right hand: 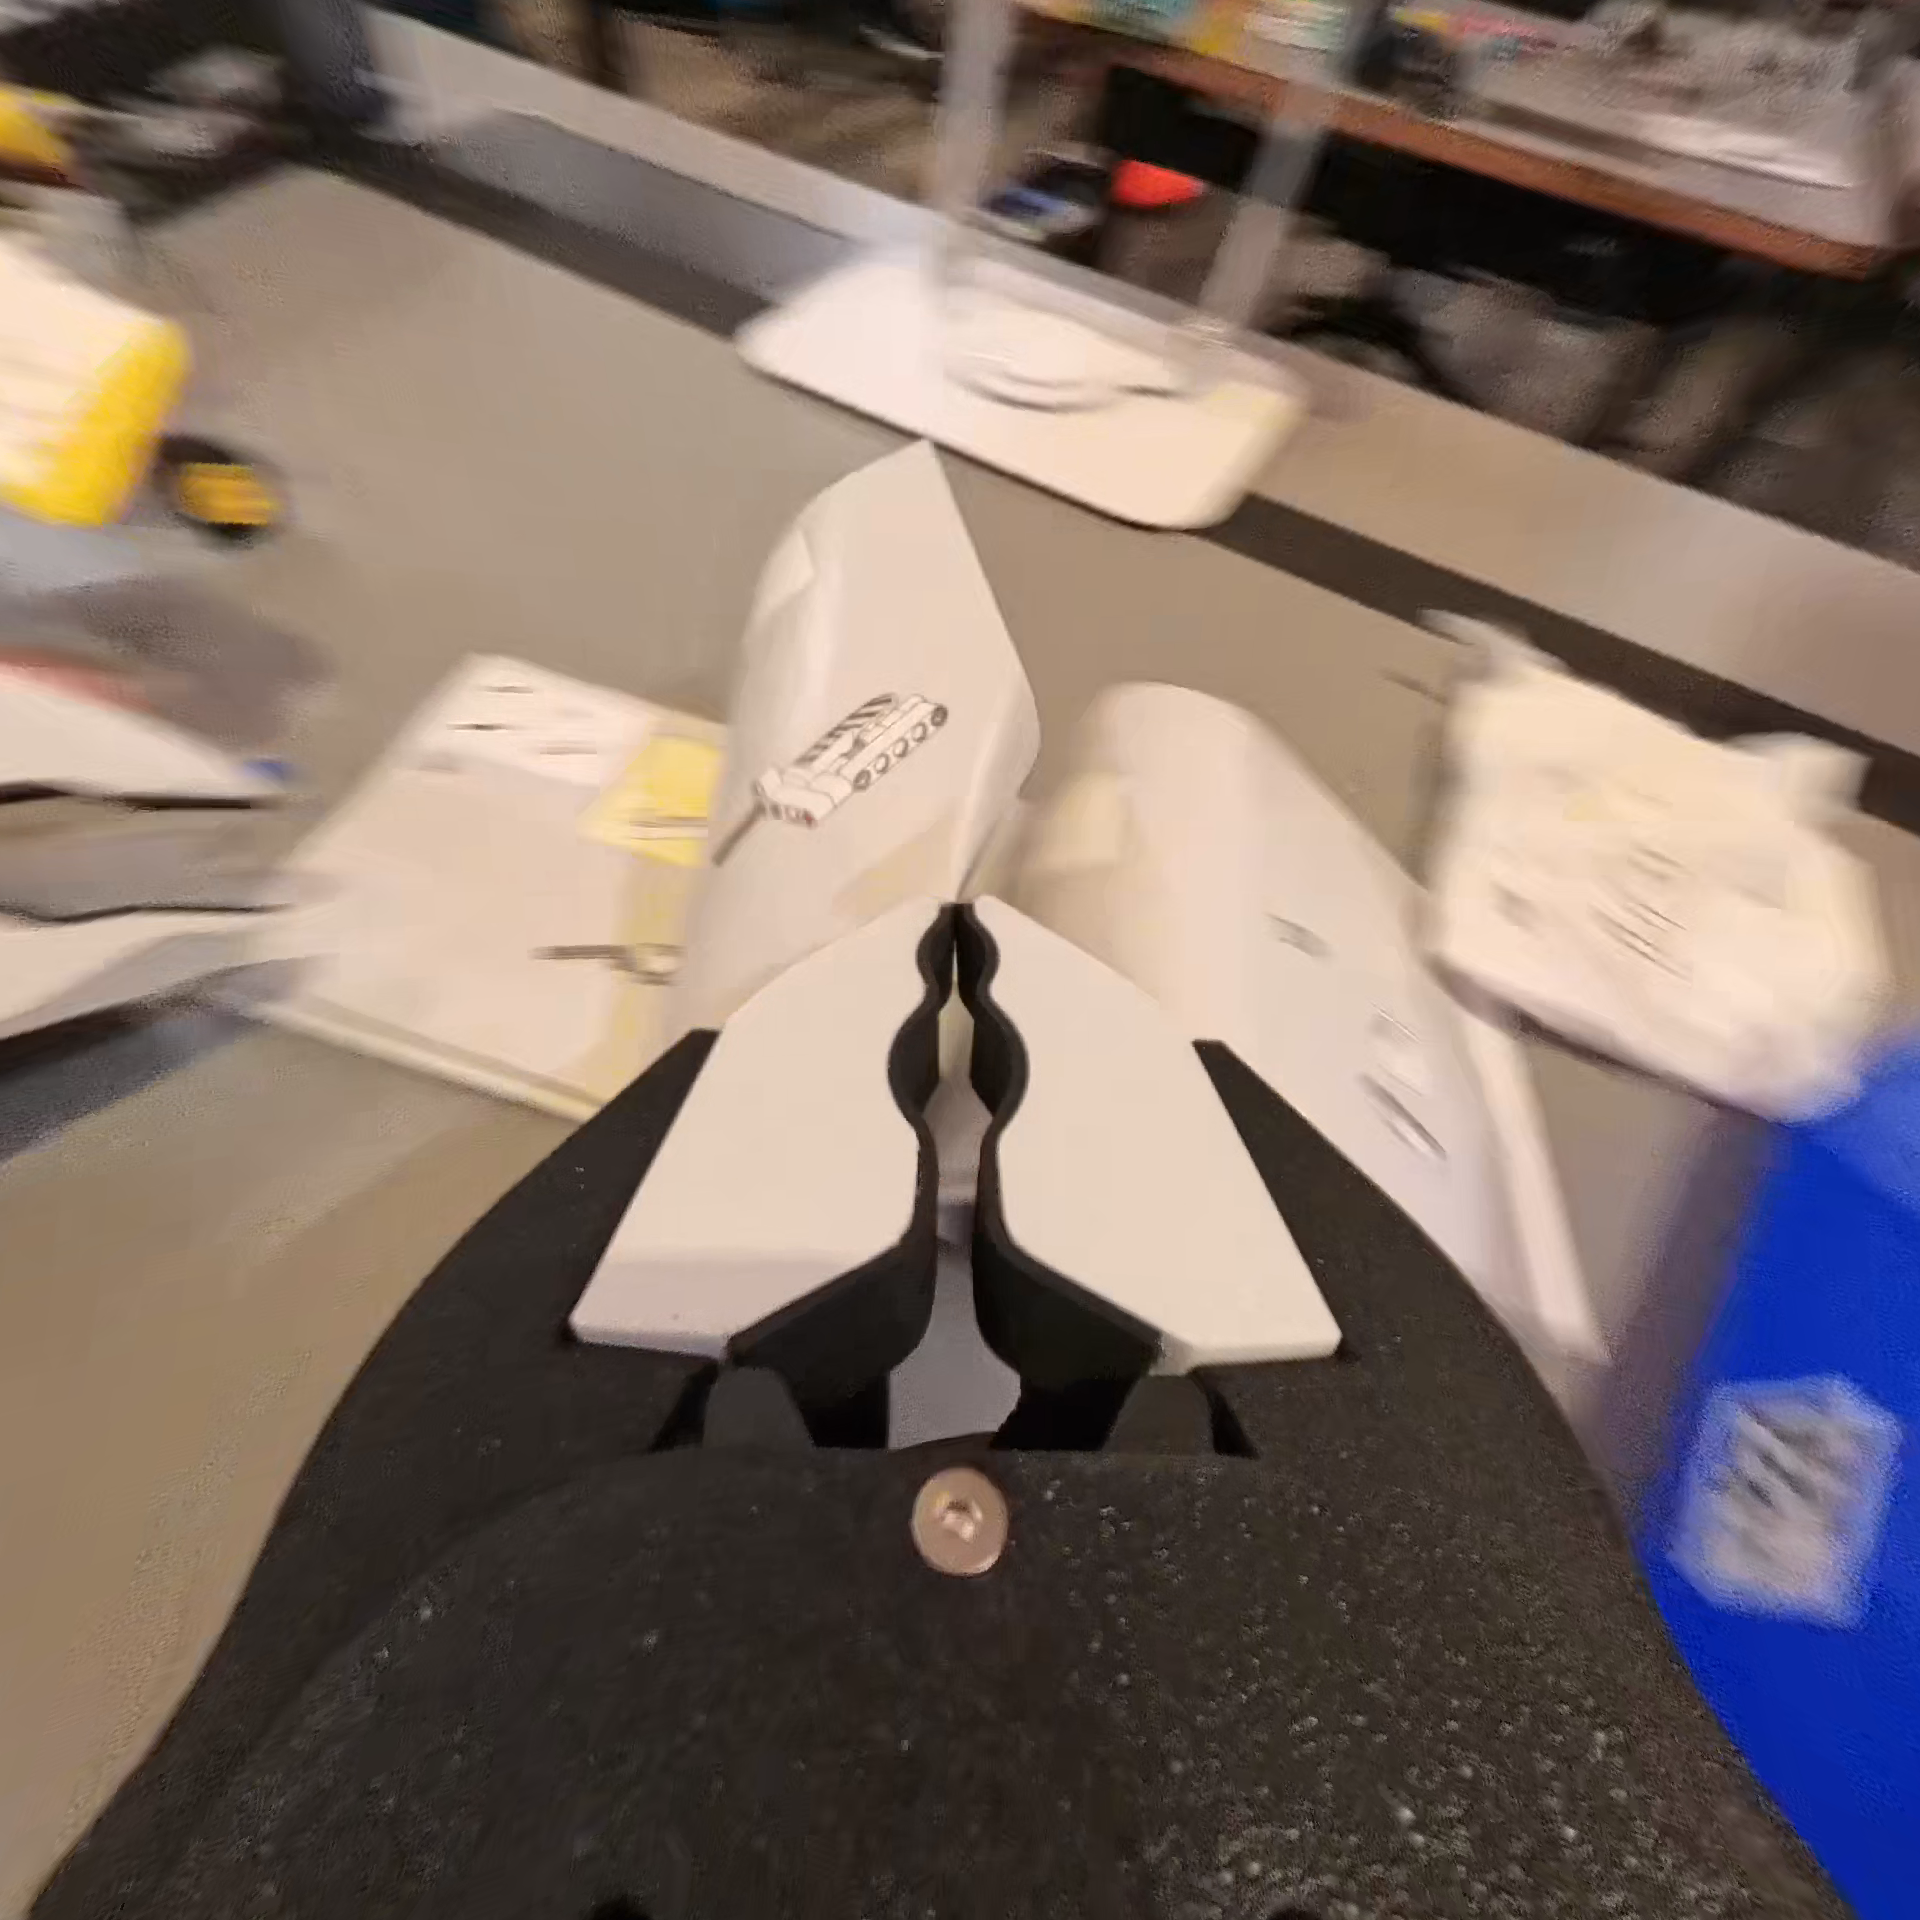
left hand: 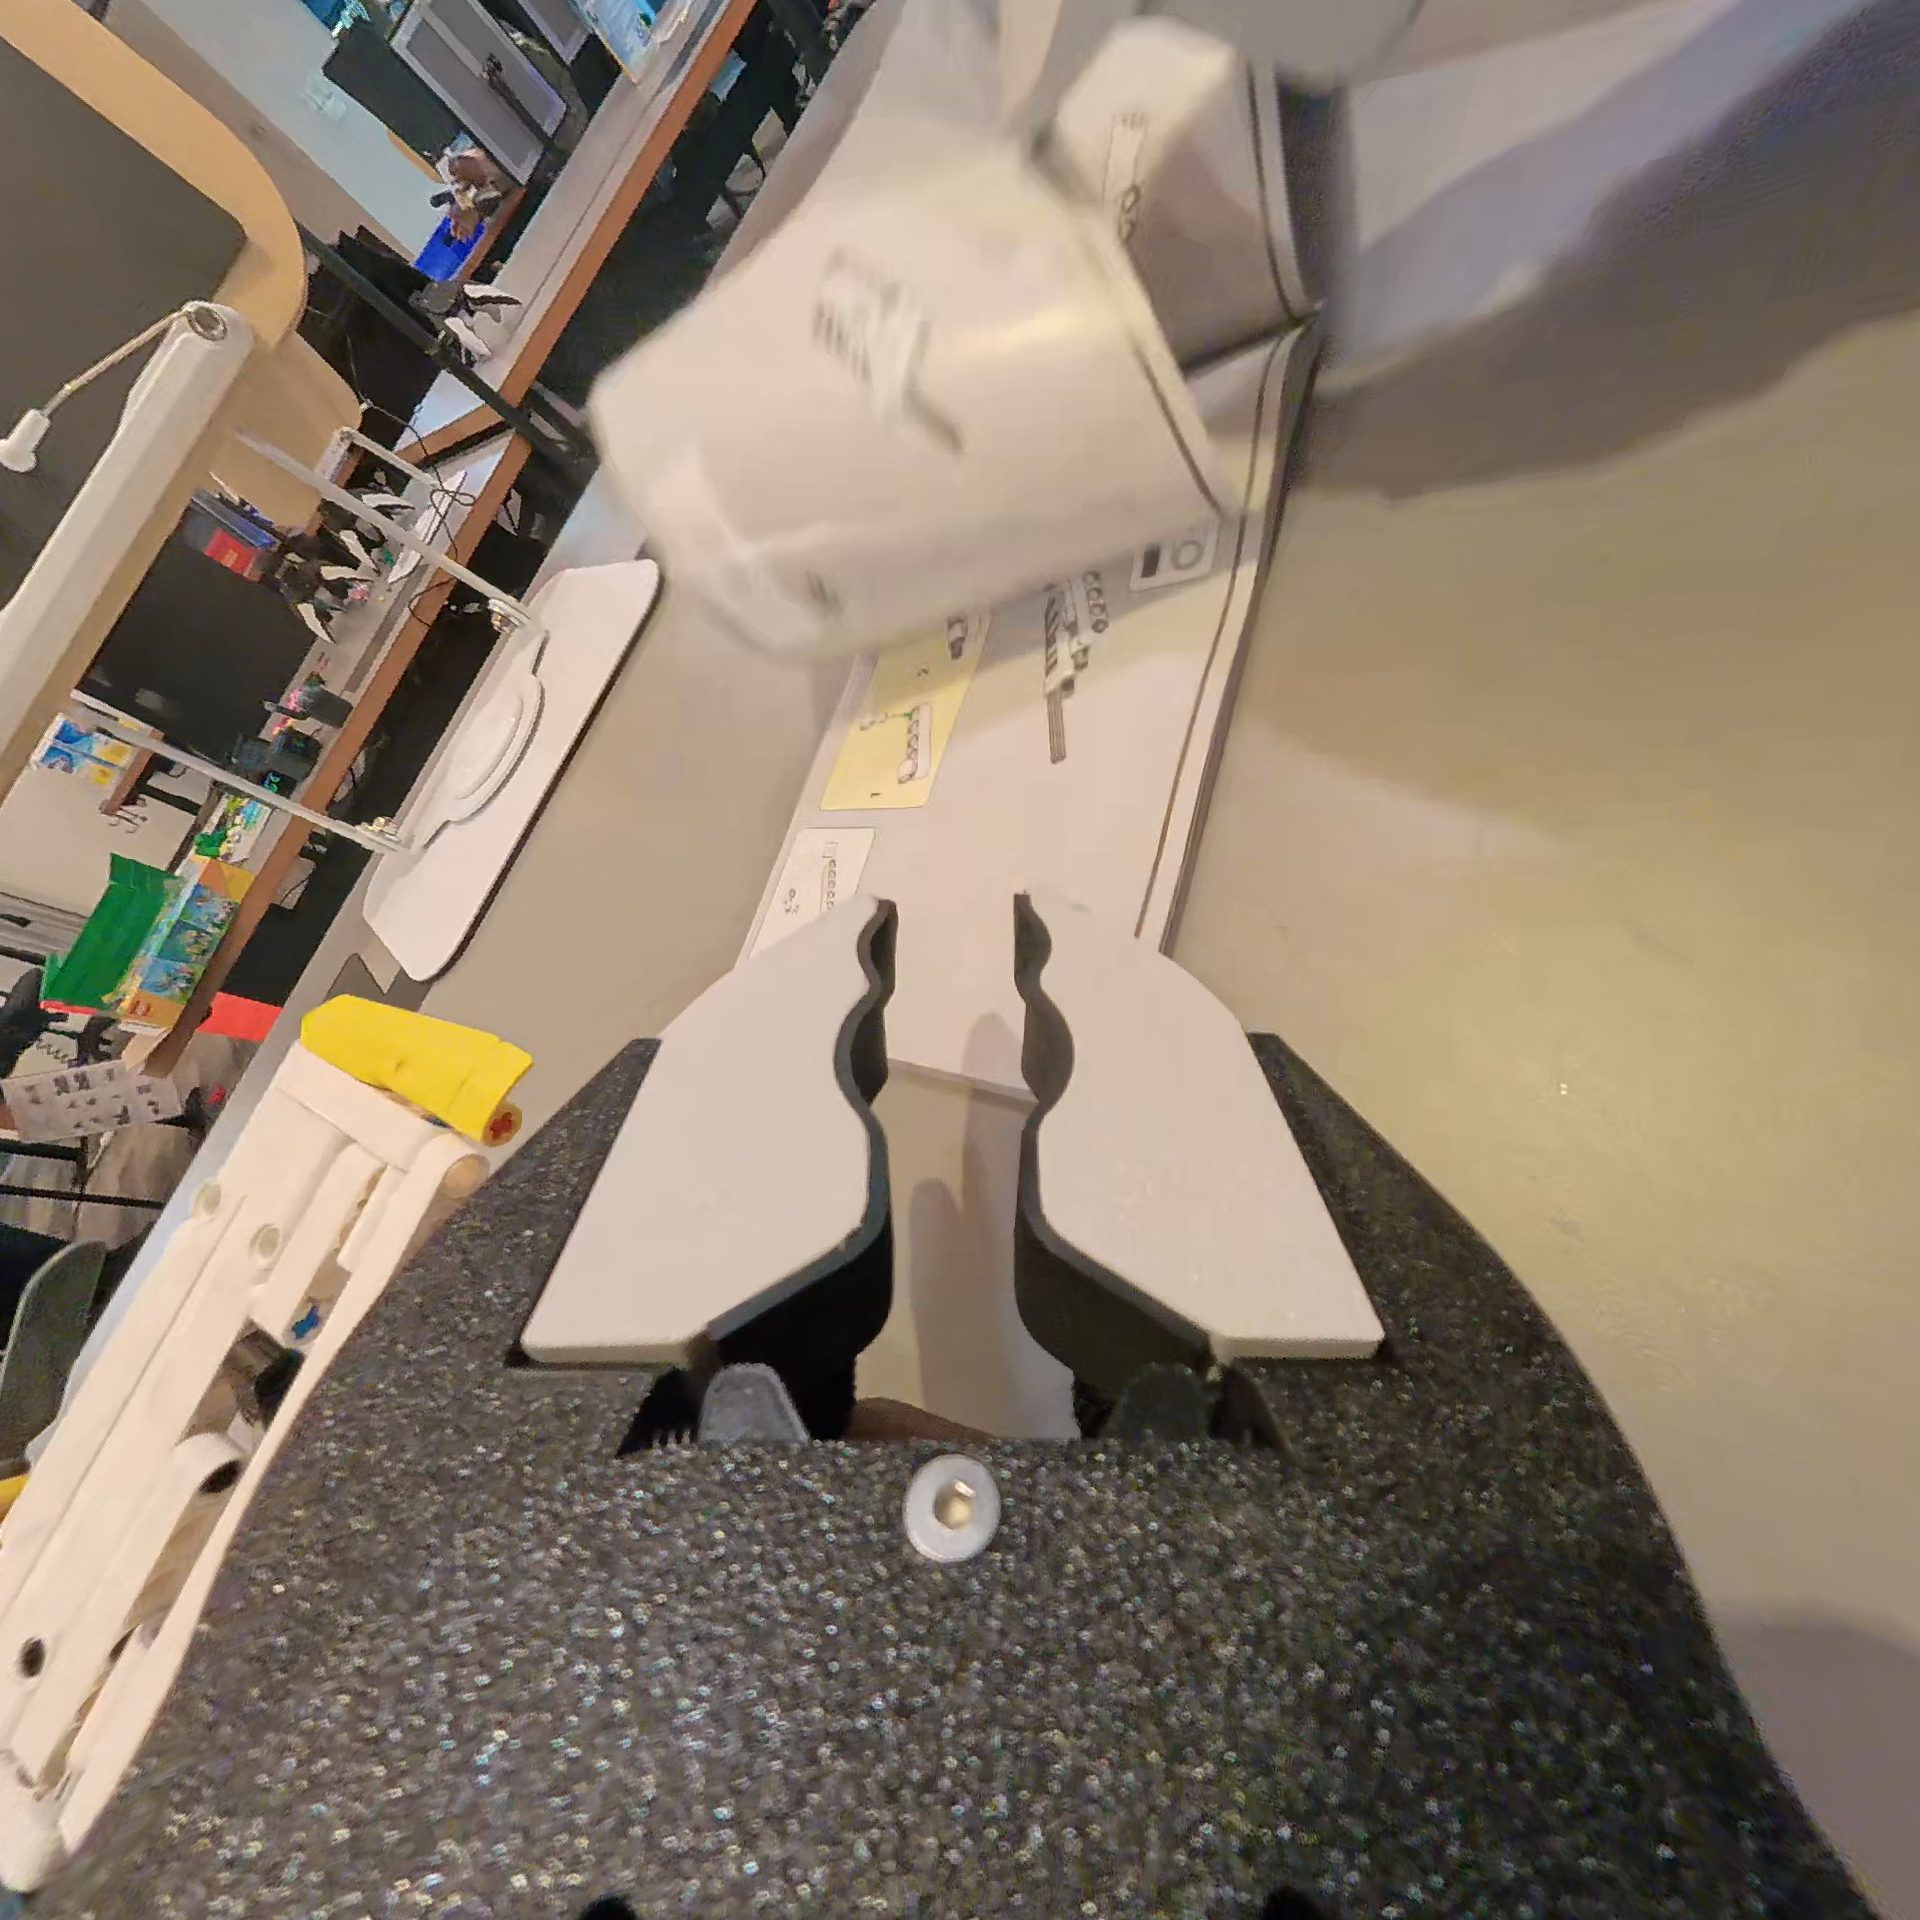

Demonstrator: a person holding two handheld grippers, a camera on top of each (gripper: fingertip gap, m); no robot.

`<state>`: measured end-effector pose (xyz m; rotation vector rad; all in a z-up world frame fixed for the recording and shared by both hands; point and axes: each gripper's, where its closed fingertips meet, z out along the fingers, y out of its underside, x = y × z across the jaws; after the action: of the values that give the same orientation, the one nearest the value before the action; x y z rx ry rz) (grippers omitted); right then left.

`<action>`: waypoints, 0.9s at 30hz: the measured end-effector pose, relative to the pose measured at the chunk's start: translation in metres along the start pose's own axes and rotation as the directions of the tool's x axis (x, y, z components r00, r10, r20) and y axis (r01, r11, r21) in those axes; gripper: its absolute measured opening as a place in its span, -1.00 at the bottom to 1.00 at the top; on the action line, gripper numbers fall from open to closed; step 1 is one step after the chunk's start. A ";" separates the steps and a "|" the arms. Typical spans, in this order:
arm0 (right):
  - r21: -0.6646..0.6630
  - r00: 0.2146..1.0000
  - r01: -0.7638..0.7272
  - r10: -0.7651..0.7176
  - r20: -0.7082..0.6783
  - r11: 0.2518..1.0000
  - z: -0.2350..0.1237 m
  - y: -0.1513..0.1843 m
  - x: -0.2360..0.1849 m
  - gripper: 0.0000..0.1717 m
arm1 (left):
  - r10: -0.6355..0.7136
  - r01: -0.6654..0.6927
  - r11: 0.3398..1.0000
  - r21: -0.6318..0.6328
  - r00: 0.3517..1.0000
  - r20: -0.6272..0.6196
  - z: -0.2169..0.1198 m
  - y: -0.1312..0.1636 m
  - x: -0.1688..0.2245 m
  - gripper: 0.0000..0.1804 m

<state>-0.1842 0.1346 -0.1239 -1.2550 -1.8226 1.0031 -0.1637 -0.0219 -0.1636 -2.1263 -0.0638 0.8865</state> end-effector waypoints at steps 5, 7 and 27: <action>-0.112 0.904 0.129 -0.163 -0.396 0.985 -0.036 -0.001 0.061 -1.00 | -0.007 0.006 1.000 -0.012 0.999 -0.043 -0.002 -0.002 0.010 -0.74; -0.229 0.829 0.228 -0.312 -0.465 0.946 -0.040 0.000 0.069 -1.00 | -0.009 0.008 1.000 -0.022 0.998 -0.059 -0.002 -0.003 0.014 -0.73; -0.273 0.887 0.386 -0.436 -0.154 0.881 -0.039 -0.020 0.009 -0.81 | -0.102 0.101 0.995 -0.011 0.988 -0.117 -0.016 -0.010 0.025 -0.71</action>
<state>-0.1616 0.1460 -0.0876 -0.9936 -1.9658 0.4090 -0.1320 -0.0176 -0.1641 -2.1557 -0.1132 0.7013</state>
